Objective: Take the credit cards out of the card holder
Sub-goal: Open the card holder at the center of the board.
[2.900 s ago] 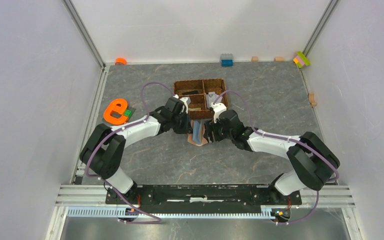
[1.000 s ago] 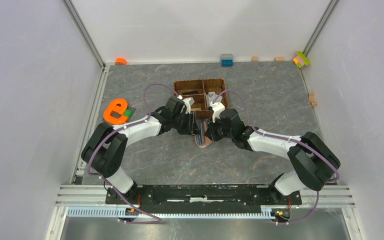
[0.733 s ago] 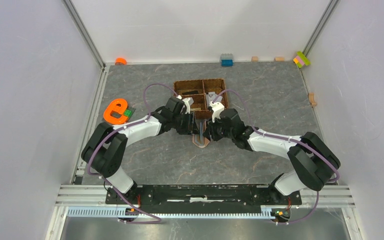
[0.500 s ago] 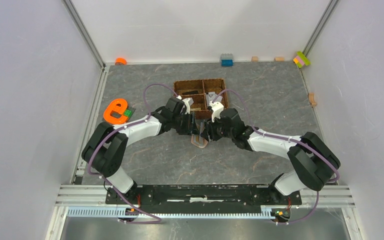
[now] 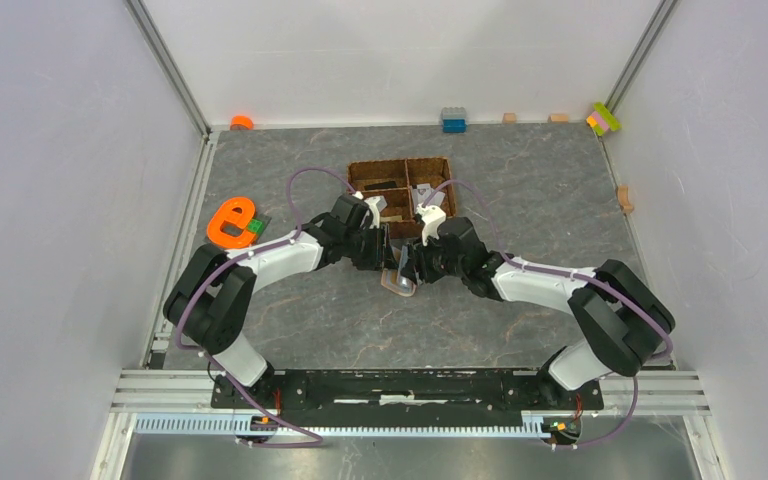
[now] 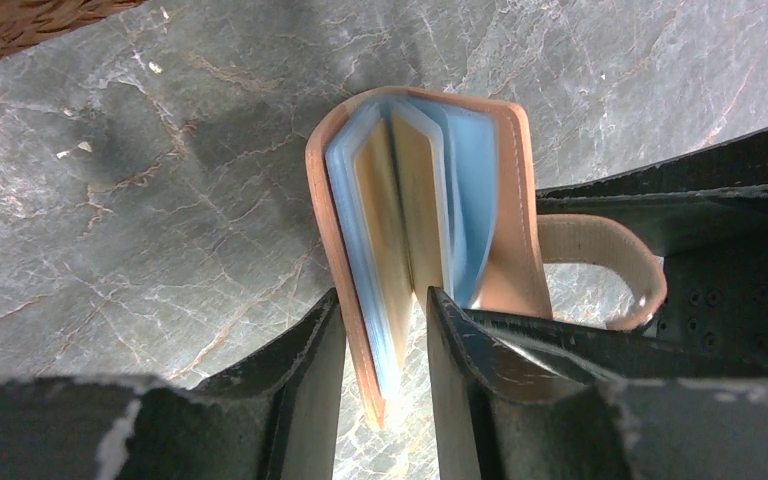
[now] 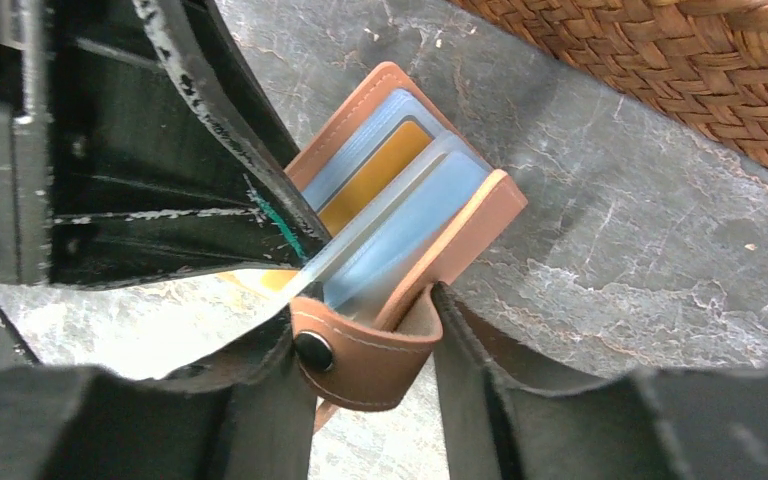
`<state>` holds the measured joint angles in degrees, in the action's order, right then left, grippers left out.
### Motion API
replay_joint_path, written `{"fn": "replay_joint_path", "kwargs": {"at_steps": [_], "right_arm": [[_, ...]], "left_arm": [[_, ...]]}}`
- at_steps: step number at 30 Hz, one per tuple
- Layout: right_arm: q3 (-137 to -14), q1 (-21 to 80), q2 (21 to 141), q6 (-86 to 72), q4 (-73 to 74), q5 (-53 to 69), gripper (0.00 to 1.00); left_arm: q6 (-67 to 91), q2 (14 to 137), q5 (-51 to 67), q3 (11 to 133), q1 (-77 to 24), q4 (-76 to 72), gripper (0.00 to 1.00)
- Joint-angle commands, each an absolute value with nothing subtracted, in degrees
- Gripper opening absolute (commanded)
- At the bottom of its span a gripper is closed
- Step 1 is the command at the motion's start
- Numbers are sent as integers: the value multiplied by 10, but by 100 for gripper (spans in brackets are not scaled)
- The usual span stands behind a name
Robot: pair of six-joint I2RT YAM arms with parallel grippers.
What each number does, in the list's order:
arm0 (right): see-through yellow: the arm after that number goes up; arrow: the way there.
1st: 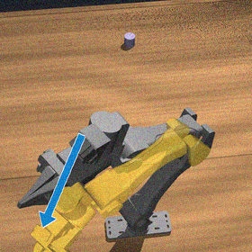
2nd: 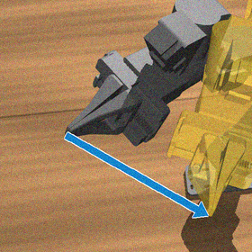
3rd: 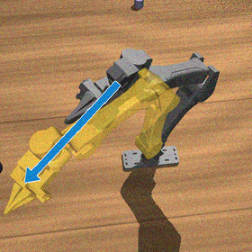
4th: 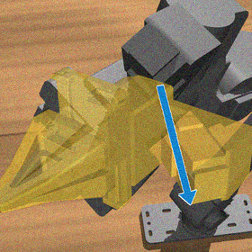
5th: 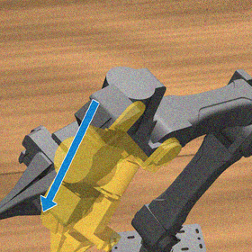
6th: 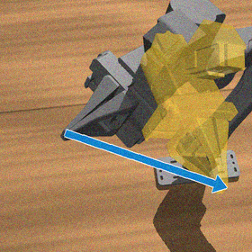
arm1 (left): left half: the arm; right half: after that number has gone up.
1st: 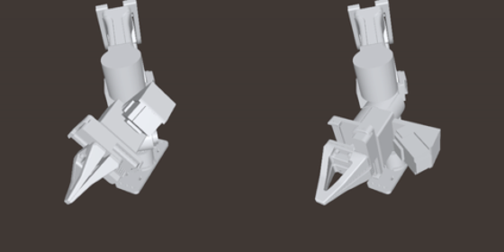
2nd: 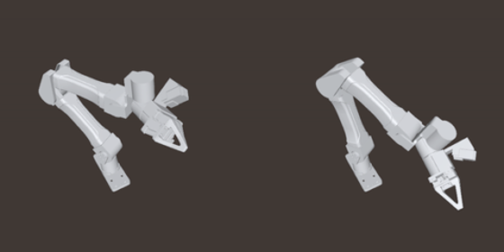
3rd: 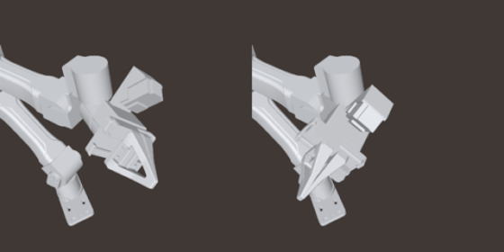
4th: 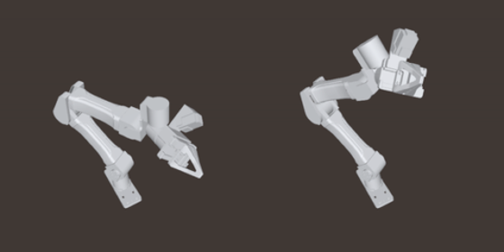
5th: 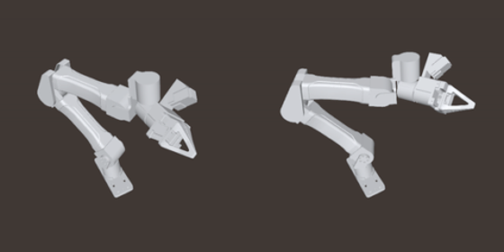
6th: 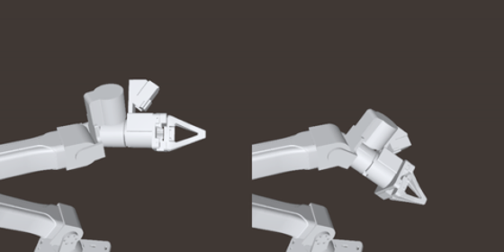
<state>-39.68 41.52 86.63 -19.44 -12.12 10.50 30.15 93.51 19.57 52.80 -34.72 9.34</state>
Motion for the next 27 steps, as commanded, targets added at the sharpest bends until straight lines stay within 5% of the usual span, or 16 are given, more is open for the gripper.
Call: {"fn": "replay_joint_path", "kwargs": {"at_steps": [1,16,22,27], "right_arm": [[-422,417,878,-194,-103,91,43],[-461,415,914,-187,-32,25,33],[-462,414,918,-186,-31,30,33],[-463,415,921,-187,-32,39,33]], "left_arm": [[306,934,203,537,-346,84,41],[306,919,200,528,-346,75,43],[308,909,206,519,-347,63,62],[309,904,215,514,-347,52,68]]}}
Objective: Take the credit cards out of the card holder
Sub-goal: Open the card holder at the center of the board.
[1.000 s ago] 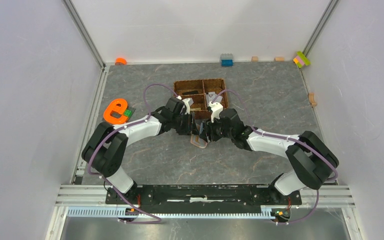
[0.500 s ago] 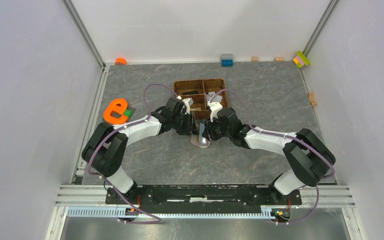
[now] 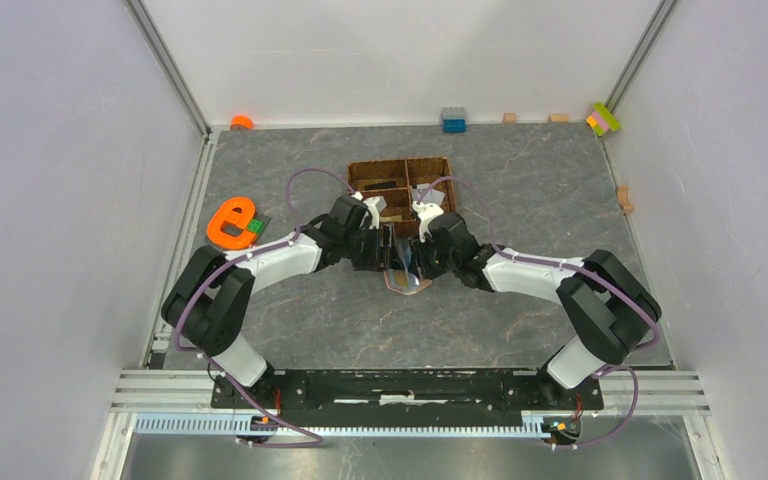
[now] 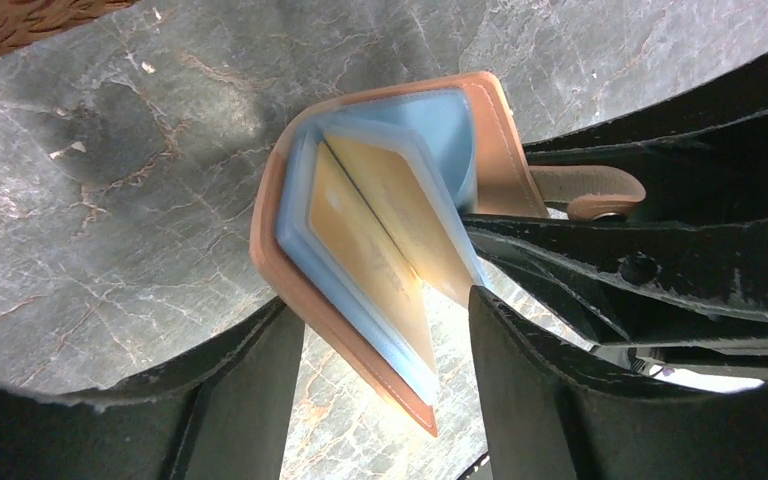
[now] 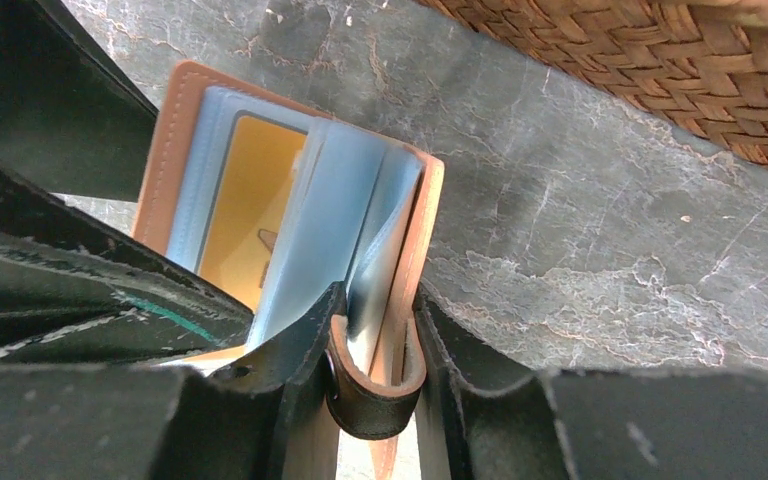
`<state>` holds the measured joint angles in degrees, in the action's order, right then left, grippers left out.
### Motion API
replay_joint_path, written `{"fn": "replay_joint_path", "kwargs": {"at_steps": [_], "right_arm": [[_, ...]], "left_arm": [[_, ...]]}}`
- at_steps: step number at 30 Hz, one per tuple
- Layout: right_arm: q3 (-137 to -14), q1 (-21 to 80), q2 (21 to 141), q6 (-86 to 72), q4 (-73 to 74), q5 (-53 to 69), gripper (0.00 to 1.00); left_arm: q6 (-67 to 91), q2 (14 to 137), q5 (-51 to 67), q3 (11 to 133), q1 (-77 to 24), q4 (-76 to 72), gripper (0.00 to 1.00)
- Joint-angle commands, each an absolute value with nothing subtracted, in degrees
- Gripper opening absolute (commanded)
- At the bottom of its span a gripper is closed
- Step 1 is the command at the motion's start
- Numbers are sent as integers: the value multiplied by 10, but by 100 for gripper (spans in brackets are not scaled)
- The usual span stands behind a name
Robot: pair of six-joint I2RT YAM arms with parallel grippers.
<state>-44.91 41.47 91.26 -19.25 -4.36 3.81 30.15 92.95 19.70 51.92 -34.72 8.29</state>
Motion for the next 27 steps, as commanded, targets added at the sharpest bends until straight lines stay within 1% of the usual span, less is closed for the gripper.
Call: {"fn": "replay_joint_path", "kwargs": {"at_steps": [1,5,10,16,18,20,22,24,25,27], "right_arm": [[-463,415,921,-187,-33,43,33],[-462,414,920,-188,-36,48,33],[-448,415,906,-194,-57,63,33],[-443,414,898,-196,-66,67,33],[-442,414,898,-196,-66,72,33],[-438,414,892,-198,-72,75,34],[-429,414,883,-200,-85,82,35],[-420,413,873,-203,-101,95,36],[-416,413,869,-205,-108,102,37],[-410,413,865,-206,-119,117,43]], "left_arm": [[309,906,219,514,-347,51,68],[310,908,221,515,-346,51,70],[310,904,221,512,-347,48,74],[311,915,223,518,-346,53,74],[311,920,220,522,-346,57,69],[311,928,216,527,-346,65,50],[310,935,211,534,-347,77,40],[310,940,210,536,-346,79,32],[310,941,209,537,-346,80,30],[310,941,208,537,-346,81,24]]}}
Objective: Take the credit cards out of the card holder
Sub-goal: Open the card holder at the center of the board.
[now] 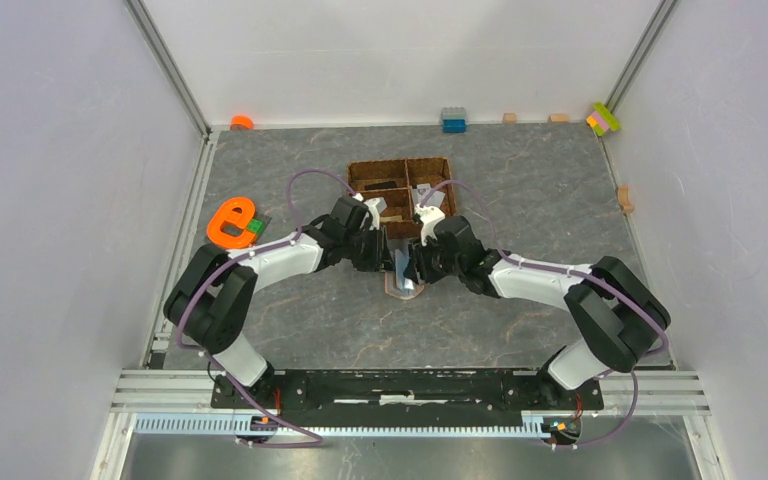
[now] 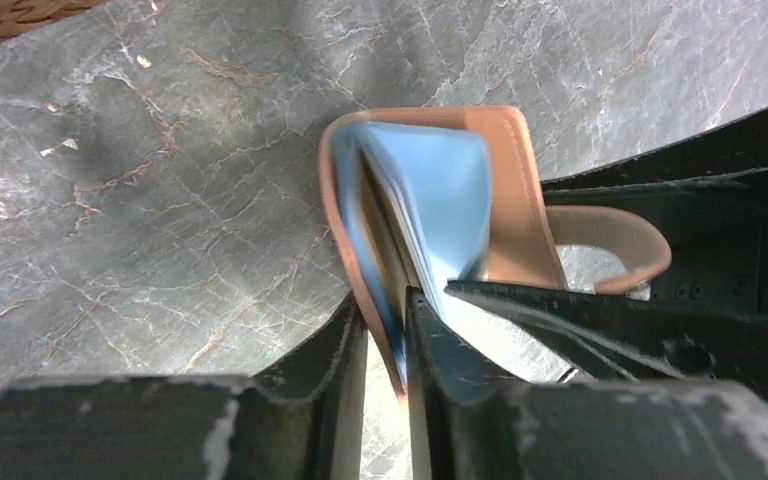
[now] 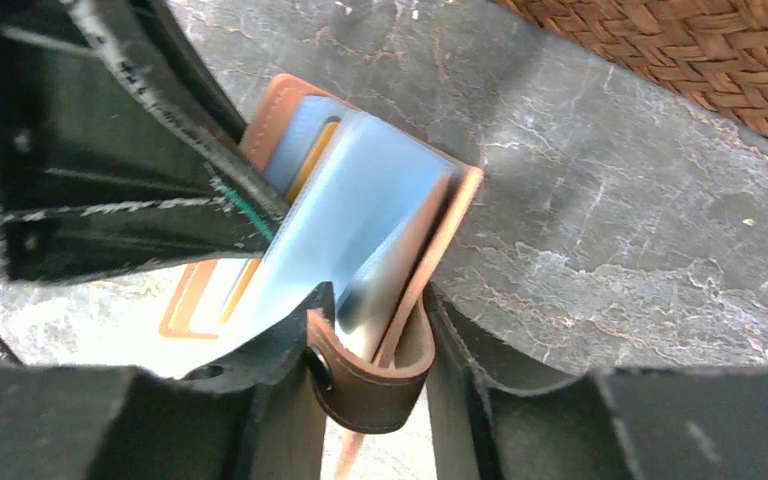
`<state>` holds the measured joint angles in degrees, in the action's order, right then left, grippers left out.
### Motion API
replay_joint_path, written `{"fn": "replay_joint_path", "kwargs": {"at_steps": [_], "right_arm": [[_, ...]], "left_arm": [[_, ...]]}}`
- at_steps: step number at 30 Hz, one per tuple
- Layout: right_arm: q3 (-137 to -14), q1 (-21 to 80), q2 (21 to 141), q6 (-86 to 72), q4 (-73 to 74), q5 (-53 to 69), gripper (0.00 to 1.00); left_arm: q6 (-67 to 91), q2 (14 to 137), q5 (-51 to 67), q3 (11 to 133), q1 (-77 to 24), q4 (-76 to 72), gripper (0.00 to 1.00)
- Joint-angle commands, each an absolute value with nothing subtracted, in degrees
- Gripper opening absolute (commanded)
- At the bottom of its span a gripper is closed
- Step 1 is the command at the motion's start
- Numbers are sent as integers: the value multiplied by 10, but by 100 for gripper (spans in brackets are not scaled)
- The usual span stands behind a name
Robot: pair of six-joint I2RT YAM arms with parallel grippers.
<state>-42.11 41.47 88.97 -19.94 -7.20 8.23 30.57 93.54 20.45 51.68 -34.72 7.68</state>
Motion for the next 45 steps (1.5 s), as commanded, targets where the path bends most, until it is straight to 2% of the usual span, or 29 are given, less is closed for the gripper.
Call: {"fn": "replay_joint_path", "kwargs": {"at_steps": [1,3,6,17,21,26,28,31,35,45], "right_arm": [[-408,413,864,-208,-124,122,49],[-404,413,863,-210,-132,128,63],[-397,413,857,-212,-143,136,73],[-396,413,867,-214,-152,153,88],[-397,413,869,-214,-150,146,87],[-409,413,884,-213,-134,141,75],[-412,413,887,-212,-131,141,74],[-415,413,892,-211,-124,137,75],[-417,413,894,-210,-120,133,84],[-412,413,891,-209,-131,149,88]], "left_arm": [[310,940,208,537,-346,81,22],[310,939,208,536,-346,81,16],[310,938,212,535,-346,78,7],[319,936,231,528,-346,63,4],[319,938,231,529,-346,64,4],[319,938,230,530,-347,66,4],[320,939,231,531,-347,66,4],[319,939,235,531,-347,66,4],[319,939,236,530,-346,64,4],[319,939,236,531,-346,64,4]]}}
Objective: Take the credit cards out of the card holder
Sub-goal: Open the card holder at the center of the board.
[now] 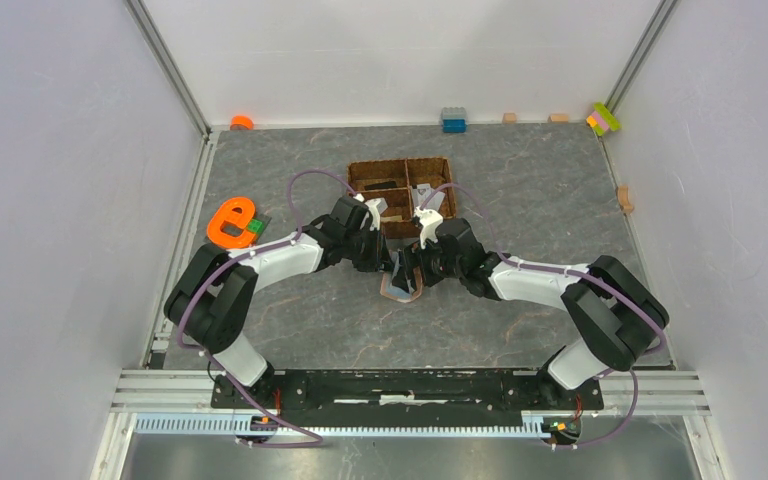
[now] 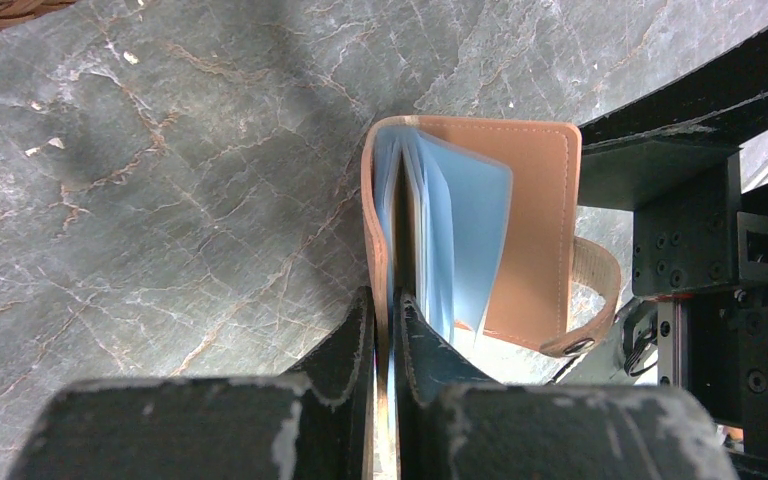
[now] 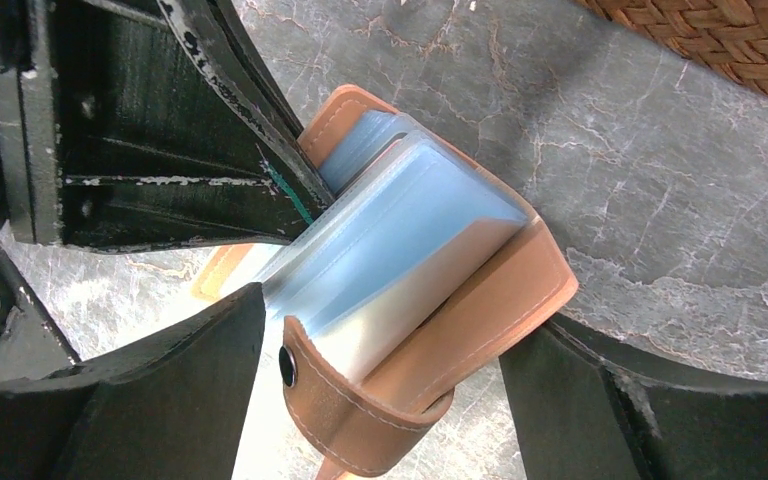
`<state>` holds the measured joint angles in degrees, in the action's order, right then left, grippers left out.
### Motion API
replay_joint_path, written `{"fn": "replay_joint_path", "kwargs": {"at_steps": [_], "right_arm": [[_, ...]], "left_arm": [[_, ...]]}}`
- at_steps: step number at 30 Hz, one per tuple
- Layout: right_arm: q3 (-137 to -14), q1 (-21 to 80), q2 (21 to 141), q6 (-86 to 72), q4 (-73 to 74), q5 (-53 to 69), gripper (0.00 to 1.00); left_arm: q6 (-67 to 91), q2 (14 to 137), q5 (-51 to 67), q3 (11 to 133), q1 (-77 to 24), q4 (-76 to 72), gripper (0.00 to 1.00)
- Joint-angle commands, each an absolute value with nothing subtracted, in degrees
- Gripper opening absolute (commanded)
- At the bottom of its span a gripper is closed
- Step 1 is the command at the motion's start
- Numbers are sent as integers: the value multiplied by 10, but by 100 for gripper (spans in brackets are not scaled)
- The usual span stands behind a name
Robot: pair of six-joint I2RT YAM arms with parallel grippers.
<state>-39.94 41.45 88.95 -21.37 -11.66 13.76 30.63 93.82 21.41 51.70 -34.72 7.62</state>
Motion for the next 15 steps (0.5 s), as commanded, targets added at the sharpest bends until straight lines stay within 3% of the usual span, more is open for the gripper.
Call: {"fn": "replay_joint_path", "kwargs": {"at_steps": [1,7,15], "right_arm": [[-411,413,891,-210,-134,153,88],[-408,414,888,-210,-141,167,93],[-416,413,901,-209,-133,162,81]], "left_arm": [[319,939,237,531,-346,64,4],[319,940,236,531,-346,64,4],[319,940,236,531,-346,65,4]]}}
